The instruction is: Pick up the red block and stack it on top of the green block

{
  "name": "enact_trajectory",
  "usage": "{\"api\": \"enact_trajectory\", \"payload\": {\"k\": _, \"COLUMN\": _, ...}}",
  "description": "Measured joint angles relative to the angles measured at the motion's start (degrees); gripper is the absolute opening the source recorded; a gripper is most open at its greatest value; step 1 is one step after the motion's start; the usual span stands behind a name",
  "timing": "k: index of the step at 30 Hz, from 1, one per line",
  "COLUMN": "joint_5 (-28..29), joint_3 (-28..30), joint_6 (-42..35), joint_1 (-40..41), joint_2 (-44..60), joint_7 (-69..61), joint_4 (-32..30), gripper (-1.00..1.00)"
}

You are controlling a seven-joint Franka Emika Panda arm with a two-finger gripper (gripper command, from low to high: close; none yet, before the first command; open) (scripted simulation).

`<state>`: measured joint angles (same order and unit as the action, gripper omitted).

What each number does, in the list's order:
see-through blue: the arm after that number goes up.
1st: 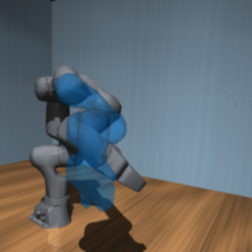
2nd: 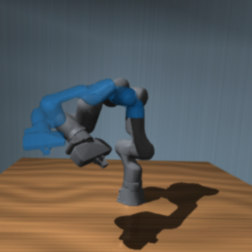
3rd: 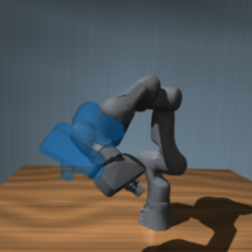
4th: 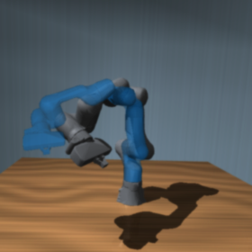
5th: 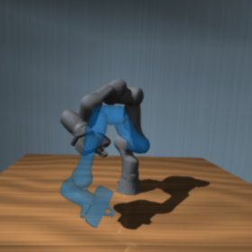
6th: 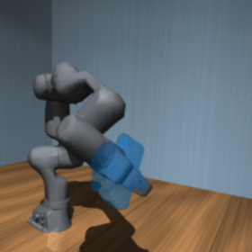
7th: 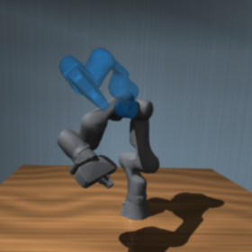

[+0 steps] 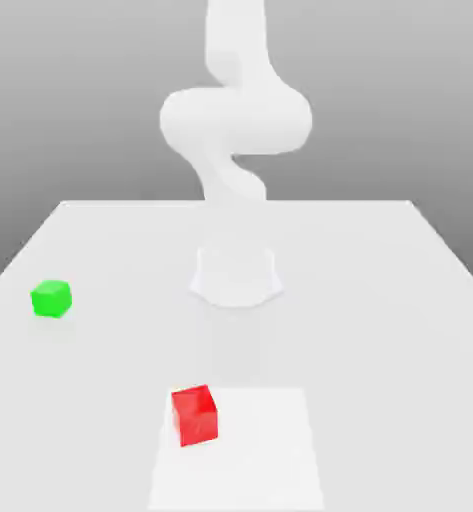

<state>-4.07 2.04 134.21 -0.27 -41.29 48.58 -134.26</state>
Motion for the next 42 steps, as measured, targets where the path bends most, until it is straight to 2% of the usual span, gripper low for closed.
{"api": "enact_trajectory", "payload": {"k": 8, "joint_5": -10.6, "joint_3": 2.3, "joint_6": 7.3, "joint_1": -0.1, "joint_2": 15.8, "joint_7": 10.8, "joint_4": -7.8, "gripper": 0.00}}
{"api": "enact_trajectory", "payload": {"k": 14, "joint_5": -13.6, "joint_3": 0.7, "joint_6": 13.1, "joint_1": 1.2, "joint_2": 26.9, "joint_7": 22.4, "joint_4": -13.7, "gripper": 0.00}}
{"api": "enact_trajectory", "payload": {"k": 19, "joint_5": -10.4, "joint_3": -0.8, "joint_6": 18.8, "joint_1": 3.2, "joint_2": 34.9, "joint_7": 36.0, "joint_4": -18.8, "gripper": 0.00}}
{"api": "enact_trajectory", "payload": {"k": 24, "joint_5": 1.1, "joint_3": -0.9, "joint_6": 24.6, "joint_1": 7.0, "joint_2": 41.0, "joint_7": 55.2, "joint_4": -24.0, "gripper": 0.00}}
{"api": "enact_trajectory", "payload": {"k": 26, "joint_5": 3.7, "joint_3": -0.8, "joint_6": 26.1, "joint_1": 8.3, "joint_2": 42.5, "joint_7": 58.4, "joint_4": -24.3, "gripper": 0.00}}
{"api": "enact_trajectory", "payload": {"k": 33, "joint_5": 5.7, "joint_3": -1.0, "joint_6": 31.2, "joint_1": 7.8, "joint_2": 48.1, "joint_7": 60.1, "joint_4": -23.3, "gripper": 0.00}}
{"api": "enact_trajectory", "payload": {"k": 40, "joint_5": 4.8, "joint_3": -1.9, "joint_6": 37.0, "joint_1": 8.5, "joint_2": 55.3, "joint_7": 59.7, "joint_4": -22.8, "gripper": 0.00}}
{"api": "enact_trajectory", "payload": {"k": 41, "joint_5": 4.6, "joint_3": -2.1, "joint_6": 37.5, "joint_1": 8.6, "joint_2": 55.9, "joint_7": 59.6, "joint_4": -22.8, "gripper": -1.00}}
{"api": "enact_trajectory", "payload": {"k": 42, "joint_5": 4.6, "joint_3": -2.1, "joint_6": 37.5, "joint_1": 8.6, "joint_2": 55.9, "joint_7": 59.6, "joint_4": -22.8, "gripper": -1.00}}
